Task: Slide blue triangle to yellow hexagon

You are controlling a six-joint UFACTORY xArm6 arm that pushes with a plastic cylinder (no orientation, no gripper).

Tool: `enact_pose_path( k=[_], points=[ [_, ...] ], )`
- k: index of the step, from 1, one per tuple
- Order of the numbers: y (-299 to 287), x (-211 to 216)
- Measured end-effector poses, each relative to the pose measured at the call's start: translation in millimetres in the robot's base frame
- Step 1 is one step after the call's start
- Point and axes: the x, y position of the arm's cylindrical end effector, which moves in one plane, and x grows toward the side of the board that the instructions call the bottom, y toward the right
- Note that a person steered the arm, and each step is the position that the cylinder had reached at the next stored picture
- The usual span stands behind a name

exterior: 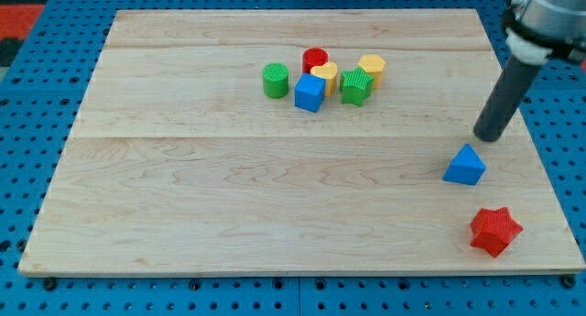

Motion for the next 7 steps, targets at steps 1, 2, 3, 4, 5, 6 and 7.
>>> enact_pose_path(
  k=[1,2,3,4,5,6,7],
  points=[
    [29,57],
    [-11,57],
    [-31,37],
    [-53,28],
    [-74,0],
    [-71,-30],
    [-30,-31]
  ],
)
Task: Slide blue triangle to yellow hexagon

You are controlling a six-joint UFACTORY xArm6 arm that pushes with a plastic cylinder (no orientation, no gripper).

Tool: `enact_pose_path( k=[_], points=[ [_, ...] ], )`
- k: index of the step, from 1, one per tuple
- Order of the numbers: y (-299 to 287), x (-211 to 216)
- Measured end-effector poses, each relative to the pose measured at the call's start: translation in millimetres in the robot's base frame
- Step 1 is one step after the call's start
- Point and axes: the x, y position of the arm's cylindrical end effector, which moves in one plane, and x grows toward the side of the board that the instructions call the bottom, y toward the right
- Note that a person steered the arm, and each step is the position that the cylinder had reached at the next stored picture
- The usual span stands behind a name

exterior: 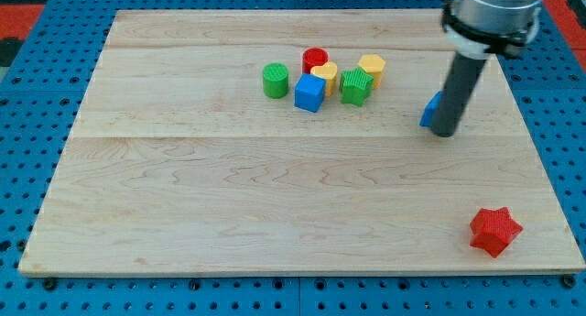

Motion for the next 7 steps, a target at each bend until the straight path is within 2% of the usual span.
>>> enact_pose_path(
  k=[1,2,3,5,6,7],
  points=[
    [20,-9],
    [-56,-27],
    [-79,-27],
    [-25,-58],
    [-27,-89],
    [-11,-101]
  ],
)
